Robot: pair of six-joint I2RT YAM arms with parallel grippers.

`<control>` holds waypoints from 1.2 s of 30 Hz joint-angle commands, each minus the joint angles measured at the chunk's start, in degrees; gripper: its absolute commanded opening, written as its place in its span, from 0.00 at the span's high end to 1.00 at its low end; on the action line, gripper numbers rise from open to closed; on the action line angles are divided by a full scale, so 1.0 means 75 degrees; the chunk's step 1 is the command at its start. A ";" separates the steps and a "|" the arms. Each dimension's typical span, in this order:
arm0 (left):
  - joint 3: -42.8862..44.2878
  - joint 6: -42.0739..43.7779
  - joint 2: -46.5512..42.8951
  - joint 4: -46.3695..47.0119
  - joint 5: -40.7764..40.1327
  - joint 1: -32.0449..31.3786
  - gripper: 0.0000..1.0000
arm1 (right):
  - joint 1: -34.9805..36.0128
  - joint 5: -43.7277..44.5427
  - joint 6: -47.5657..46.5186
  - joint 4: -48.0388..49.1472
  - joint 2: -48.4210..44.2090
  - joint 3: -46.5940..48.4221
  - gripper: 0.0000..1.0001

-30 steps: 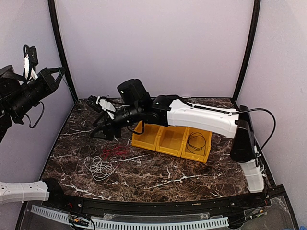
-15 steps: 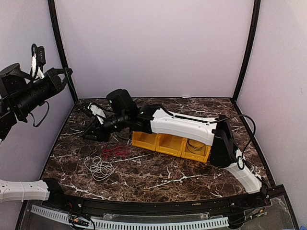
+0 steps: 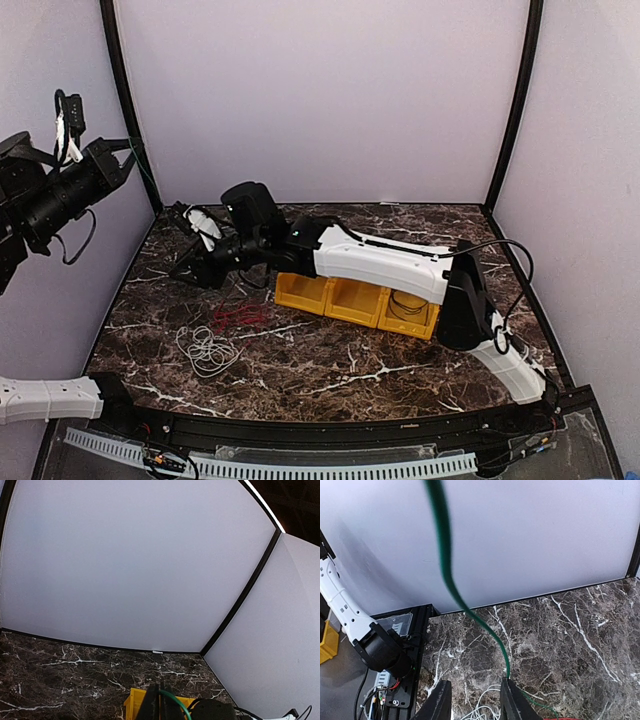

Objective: Untangle the cables

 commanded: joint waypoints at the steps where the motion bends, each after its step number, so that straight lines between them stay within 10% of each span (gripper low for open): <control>1: 0.0293 -0.0122 -0.0177 0.0069 -0.0048 -0.0035 1.00 | 0.0100 0.0513 0.0129 0.0164 0.0249 0.0261 0.65; 12: 0.0285 -0.0156 -0.0200 0.0019 -0.0093 -0.0035 1.00 | 0.0204 0.1345 -0.0119 -0.0134 0.0108 0.0347 0.71; 18: 0.0175 -0.0139 -0.0236 0.0036 -0.0156 -0.0035 1.00 | 0.0216 0.1078 -0.0337 -0.0227 -0.0077 0.0304 1.00; 36: -0.1924 -0.0127 0.0124 -0.0019 -0.1176 -0.0035 0.85 | -0.0867 -0.2187 -0.1514 -0.1088 -0.3937 -0.2323 1.00</control>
